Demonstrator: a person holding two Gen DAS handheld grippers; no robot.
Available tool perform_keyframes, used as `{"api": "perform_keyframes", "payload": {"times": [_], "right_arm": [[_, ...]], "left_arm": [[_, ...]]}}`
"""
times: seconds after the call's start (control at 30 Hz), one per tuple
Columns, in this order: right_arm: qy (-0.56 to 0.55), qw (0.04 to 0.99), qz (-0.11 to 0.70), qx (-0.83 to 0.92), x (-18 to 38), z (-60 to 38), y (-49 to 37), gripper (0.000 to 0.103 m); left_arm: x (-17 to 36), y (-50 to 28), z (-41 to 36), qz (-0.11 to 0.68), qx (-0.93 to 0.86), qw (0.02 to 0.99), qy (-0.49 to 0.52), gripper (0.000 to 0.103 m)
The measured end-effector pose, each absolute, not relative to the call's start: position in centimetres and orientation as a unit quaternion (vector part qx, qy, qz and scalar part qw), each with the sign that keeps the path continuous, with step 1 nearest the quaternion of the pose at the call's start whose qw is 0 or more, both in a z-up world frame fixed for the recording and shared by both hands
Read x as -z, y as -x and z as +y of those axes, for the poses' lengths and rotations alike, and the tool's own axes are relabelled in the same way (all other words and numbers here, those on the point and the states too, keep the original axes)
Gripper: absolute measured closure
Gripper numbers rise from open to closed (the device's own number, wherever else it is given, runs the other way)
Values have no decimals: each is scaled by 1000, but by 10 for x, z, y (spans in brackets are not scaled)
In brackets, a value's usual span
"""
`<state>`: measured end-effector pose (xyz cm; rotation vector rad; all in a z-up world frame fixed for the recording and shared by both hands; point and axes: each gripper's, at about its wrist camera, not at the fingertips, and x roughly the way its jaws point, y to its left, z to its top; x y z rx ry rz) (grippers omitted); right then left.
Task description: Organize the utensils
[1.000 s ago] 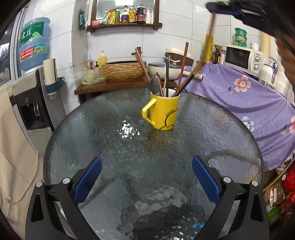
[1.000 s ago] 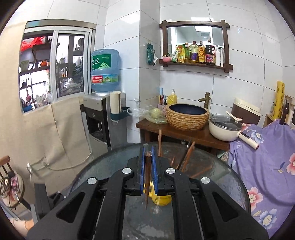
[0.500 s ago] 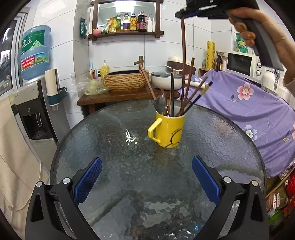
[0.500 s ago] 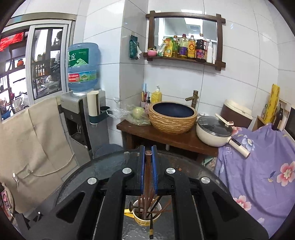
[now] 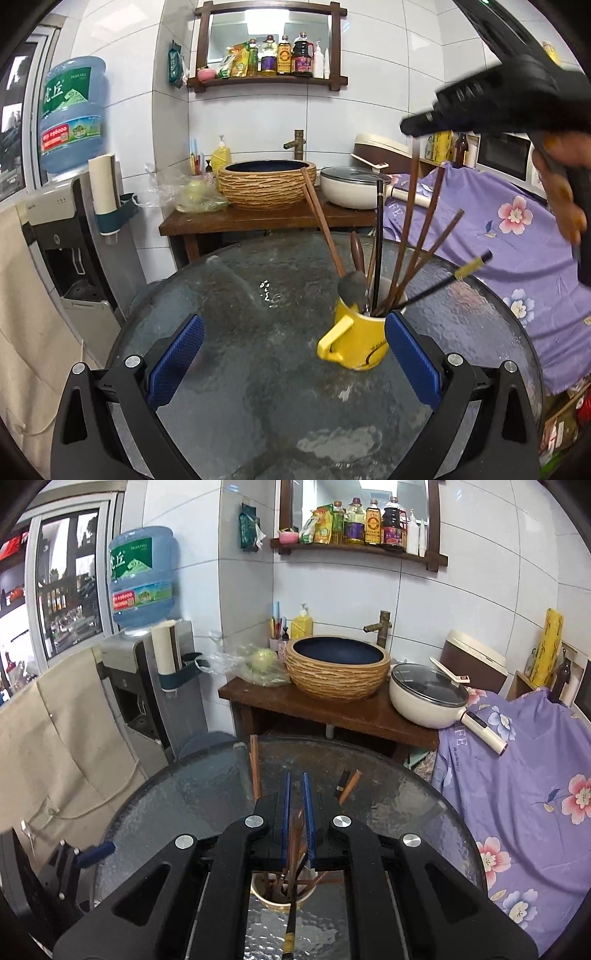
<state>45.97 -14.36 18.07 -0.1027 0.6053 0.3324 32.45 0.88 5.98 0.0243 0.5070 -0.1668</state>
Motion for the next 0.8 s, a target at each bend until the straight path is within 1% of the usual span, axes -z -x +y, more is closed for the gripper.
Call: {"api": "perform_keyframes", "payload": {"times": [0.13,0.27,0.3,0.33,0.4,0.43,0.5,0.57,0.6,0.63,0.8], "right_arm": [[54,936,309,-158,-165,-143,-463,95],[51,942,292,-159,-161,-149,-455,95],[50,944,283,-160,-162,-151,-449,88],[48,949,271,-156,-163,-154,-443,64],[36,958,242,-147,-166,-163,-428,31],[30,963,222,-147,-167,-169,-414,31],[30,966,208,-151,-165,-175,-394,31],[23,969,193,-154,-162,-182,-370,25],[20,971,181,-154,-160,-187,-355,18],[21,973,171,-152,-158,-190,-344,13],[52,984,116,-124,-135,-202,-270,6]], "left_arm": [[-59,-328,5,252,80,964,-11,7],[-54,-320,3,253,80,964,-18,7],[-53,-317,3,252,78,964,-22,7],[-53,-315,3,250,75,965,-23,7],[-51,-308,5,246,71,966,-22,7],[-51,-303,6,244,70,967,-21,7],[-51,-293,7,236,64,969,-25,7],[-51,-283,7,229,60,971,-30,7],[-51,-279,7,226,59,972,-31,7],[-52,-272,7,221,59,973,-31,7],[-53,-240,5,203,60,977,-34,7]]}}
